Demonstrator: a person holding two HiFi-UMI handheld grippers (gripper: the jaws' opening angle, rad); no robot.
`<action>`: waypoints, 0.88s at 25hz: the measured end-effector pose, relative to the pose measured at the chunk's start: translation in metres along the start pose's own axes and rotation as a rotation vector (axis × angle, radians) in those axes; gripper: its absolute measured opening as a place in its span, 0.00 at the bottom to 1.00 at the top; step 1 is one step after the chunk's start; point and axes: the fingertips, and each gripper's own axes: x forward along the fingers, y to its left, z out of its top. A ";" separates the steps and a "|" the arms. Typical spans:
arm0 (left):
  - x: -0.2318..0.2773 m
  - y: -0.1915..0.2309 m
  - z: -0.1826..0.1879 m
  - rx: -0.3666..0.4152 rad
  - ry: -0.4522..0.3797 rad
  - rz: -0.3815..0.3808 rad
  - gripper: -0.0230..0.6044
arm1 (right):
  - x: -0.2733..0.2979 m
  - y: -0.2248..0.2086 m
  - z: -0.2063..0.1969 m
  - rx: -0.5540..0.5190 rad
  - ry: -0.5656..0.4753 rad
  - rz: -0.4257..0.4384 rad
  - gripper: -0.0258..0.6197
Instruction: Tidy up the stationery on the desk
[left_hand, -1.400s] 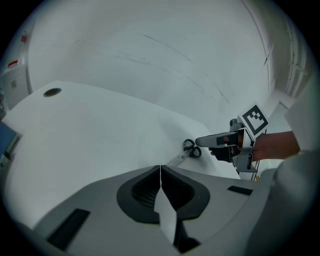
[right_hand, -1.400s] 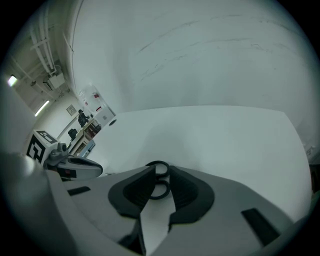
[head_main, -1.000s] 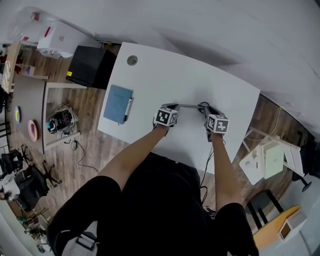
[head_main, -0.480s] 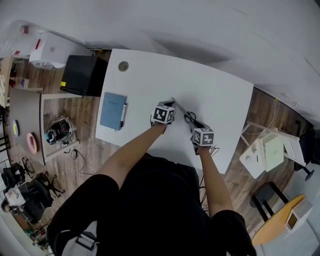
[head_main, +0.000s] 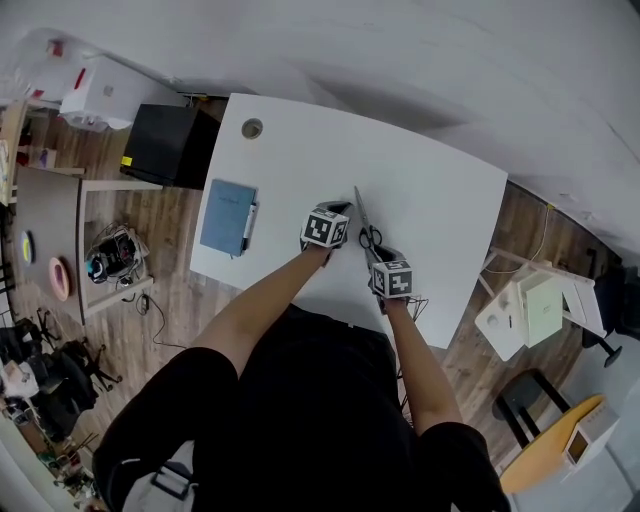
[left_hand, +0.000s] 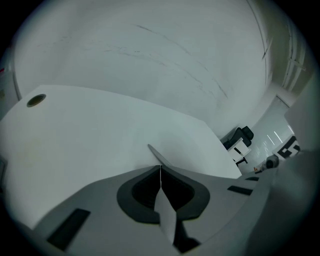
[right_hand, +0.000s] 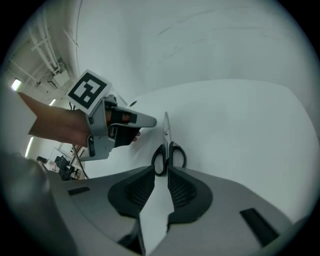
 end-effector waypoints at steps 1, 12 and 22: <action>-0.002 0.001 -0.003 -0.003 -0.007 0.000 0.06 | -0.002 -0.004 0.006 -0.018 -0.019 -0.022 0.18; -0.065 -0.028 -0.050 -0.102 -0.112 0.010 0.06 | 0.024 -0.017 0.023 -0.343 0.046 -0.136 0.19; -0.121 -0.023 -0.071 -0.076 -0.173 -0.046 0.06 | 0.021 -0.001 0.022 -0.362 -0.008 -0.206 0.18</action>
